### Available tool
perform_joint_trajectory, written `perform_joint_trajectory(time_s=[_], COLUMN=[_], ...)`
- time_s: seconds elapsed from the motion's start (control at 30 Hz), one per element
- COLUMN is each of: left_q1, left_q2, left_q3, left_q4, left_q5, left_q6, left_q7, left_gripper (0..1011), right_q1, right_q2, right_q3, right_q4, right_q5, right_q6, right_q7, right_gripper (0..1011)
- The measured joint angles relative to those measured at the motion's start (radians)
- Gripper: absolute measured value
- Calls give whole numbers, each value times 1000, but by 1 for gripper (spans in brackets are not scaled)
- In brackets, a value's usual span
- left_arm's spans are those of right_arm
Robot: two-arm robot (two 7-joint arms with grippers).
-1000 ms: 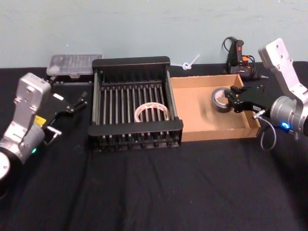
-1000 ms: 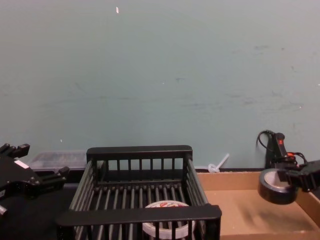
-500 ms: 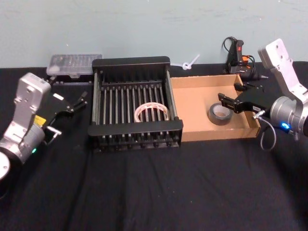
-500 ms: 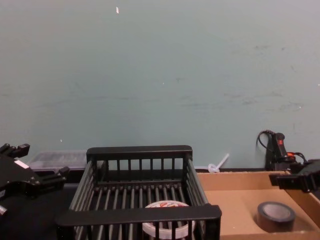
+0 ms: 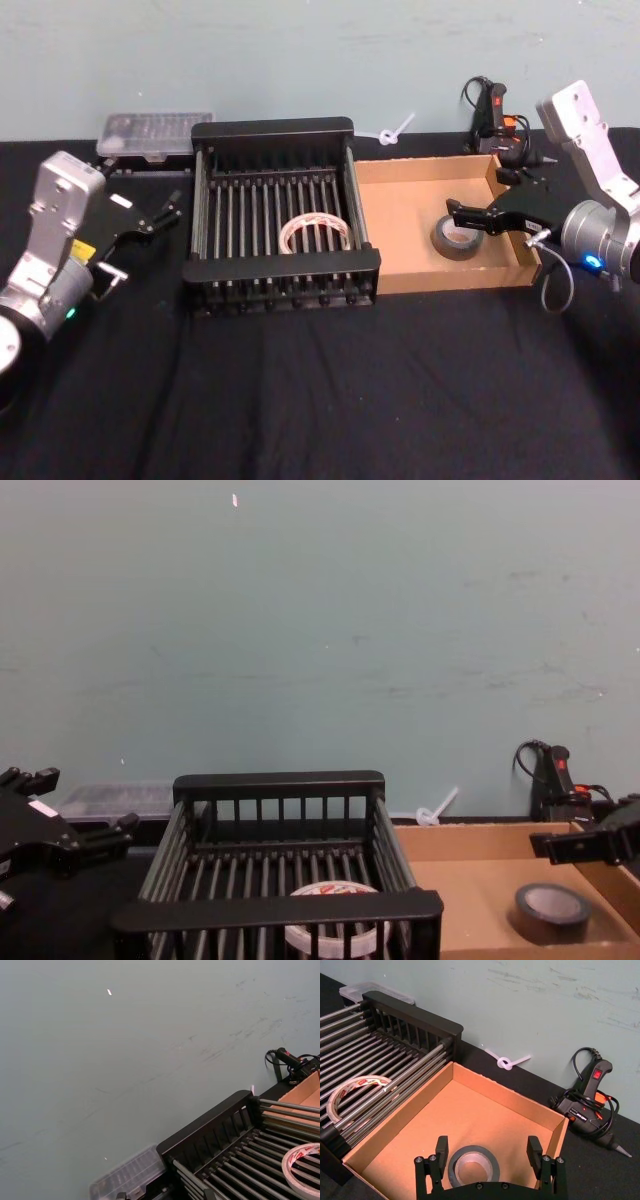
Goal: Pick up the white tape and place it into the black box , Pick up the silver tape and place it into the brown box.
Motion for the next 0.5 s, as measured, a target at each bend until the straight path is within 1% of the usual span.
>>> perform_joint_trajectory(time_s=[0.5], left_q1=[0], left_q2=[0], left_q3=[0], left_q4=[0], left_q5=[0], left_q6=[0], left_q7=[0], left_gripper=[1001], right_q1=[0], right_q2=[0], right_q3=[0], right_q4=[0], right_q5=[0], right_q6=[0], right_q7=[0], right_gripper=[1002])
